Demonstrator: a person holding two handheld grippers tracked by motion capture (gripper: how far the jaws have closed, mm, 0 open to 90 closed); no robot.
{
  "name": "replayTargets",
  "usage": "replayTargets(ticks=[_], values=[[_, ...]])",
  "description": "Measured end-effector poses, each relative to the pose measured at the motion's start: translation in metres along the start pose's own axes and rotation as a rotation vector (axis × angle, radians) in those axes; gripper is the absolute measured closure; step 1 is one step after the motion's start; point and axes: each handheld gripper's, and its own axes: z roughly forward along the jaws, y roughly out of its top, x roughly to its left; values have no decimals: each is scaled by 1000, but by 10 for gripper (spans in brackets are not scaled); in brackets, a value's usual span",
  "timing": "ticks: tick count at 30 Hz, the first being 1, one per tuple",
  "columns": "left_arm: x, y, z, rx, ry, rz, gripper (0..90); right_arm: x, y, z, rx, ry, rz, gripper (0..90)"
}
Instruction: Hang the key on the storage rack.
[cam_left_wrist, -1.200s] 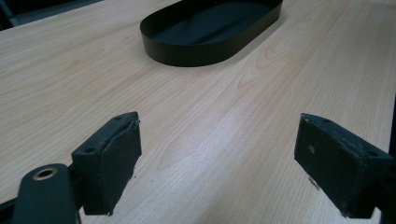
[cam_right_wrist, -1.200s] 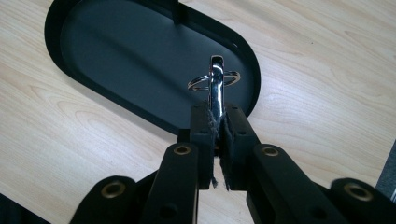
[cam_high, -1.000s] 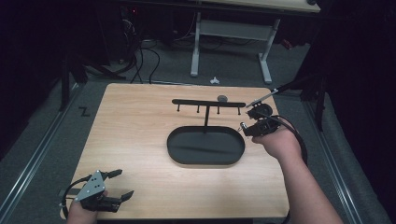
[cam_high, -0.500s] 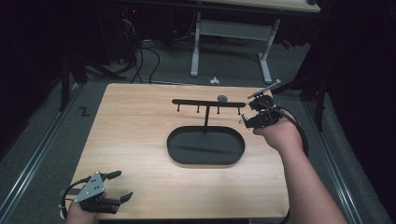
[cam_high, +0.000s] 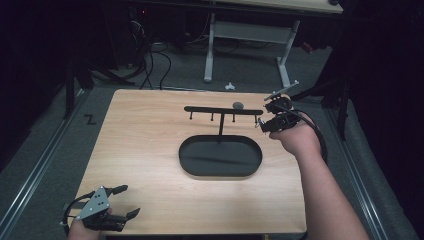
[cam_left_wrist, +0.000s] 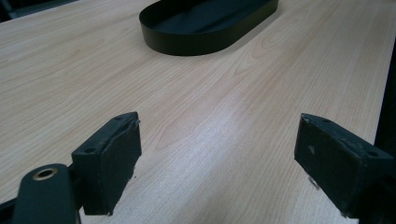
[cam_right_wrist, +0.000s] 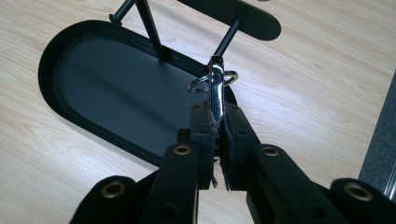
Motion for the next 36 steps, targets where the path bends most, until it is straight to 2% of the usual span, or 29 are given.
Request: replayTargets(ticks=[9, 14, 19, 26, 29, 36], values=[[1, -1, 2, 8, 3, -10, 153, -2, 9, 7, 13, -3, -3, 843], [0, -1, 0, 8, 7, -11, 153, -6, 12, 8, 3, 3, 2, 843], [-2, -1, 1, 18, -3, 7, 153, -8, 13, 9, -7, 0, 3, 843], [-3, -2, 1, 24, -18, 12, 153, -15, 12, 14, -18, -3, 43, 842], [-3, -2, 0, 22, -18, 14, 153, -16, 11, 20, 0, -13, 44, 842], [-3, -2, 0, 25, -16, 13, 153, -19, 6, 30, 2, -8, 58, 840]])
